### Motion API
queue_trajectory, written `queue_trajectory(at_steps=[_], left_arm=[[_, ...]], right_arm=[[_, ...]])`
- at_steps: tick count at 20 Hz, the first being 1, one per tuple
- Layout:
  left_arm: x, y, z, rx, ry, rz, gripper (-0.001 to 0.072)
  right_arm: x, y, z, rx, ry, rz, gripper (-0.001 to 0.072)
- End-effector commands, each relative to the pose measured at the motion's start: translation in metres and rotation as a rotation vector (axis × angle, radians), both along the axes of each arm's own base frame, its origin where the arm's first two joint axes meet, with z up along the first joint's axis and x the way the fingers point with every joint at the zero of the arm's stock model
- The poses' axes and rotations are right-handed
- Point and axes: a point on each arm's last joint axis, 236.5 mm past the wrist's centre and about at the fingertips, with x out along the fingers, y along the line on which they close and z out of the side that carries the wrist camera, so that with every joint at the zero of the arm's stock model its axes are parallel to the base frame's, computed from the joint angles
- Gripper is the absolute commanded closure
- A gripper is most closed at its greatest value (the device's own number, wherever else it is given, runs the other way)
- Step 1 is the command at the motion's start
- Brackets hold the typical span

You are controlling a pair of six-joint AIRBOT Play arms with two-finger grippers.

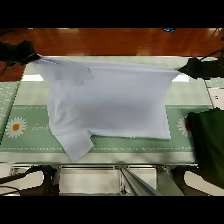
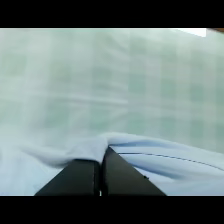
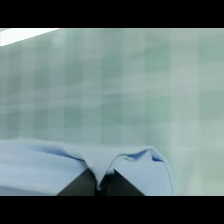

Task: Fold the shirts.

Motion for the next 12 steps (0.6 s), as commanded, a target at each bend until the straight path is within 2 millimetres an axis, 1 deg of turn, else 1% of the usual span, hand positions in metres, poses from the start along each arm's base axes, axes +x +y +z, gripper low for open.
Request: queue_trajectory(at_steps=[1, 2, 4, 5, 7, 9, 10, 11, 12], left_arm=[[0.056, 0.007, -0.071, -0.093, 0.048, 0.092, 0.0694], [0.062, 0.005, -0.089, -0.116, 0.086, 0.11, 0.0694], [0.07, -0.006, -0.114, -0.131, 0.131, 0.105, 0.0694], [0.072, -0.012, -0.123, -0.131, 0.144, 0.093, 0.0694], [0.073, -0.023, -0.138, -0.132, 0.17, 0.076, 0.0694], [0.069, -0.027, -0.145, -0.135, 0.195, 0.064, 0.0694], [0.066, -0.026, -0.145, -0.137, 0.209, 0.06, 0.0694], [0.06, -0.023, -0.143, -0.131, 0.225, 0.037, 0.0693], [0.051, -0.019, -0.141, -0.111, 0.243, -0.016, 0.0693]], right_arm=[[0.068, -0.012, -0.055, 0.073, 0.032, -0.056, 0.069], [0.083, -0.012, -0.062, 0.098, 0.04, -0.058, 0.069], [0.104, -0.015, -0.075, 0.136, 0.07, -0.082, 0.069], [0.112, -0.016, -0.079, 0.142, 0.073, -0.087, 0.069], [0.12, -0.018, -0.084, 0.154, 0.08, -0.097, 0.069], [0.117, -0.015, -0.086, 0.159, 0.099, -0.083, 0.0689], [0.109, -0.01, -0.088, 0.159, 0.123, -0.05, 0.0689], [0.099, -0.01, -0.089, 0.152, 0.151, -0.015, 0.0689], [0.086, -0.009, -0.093, 0.147, 0.196, 0.026, 0.0689]])
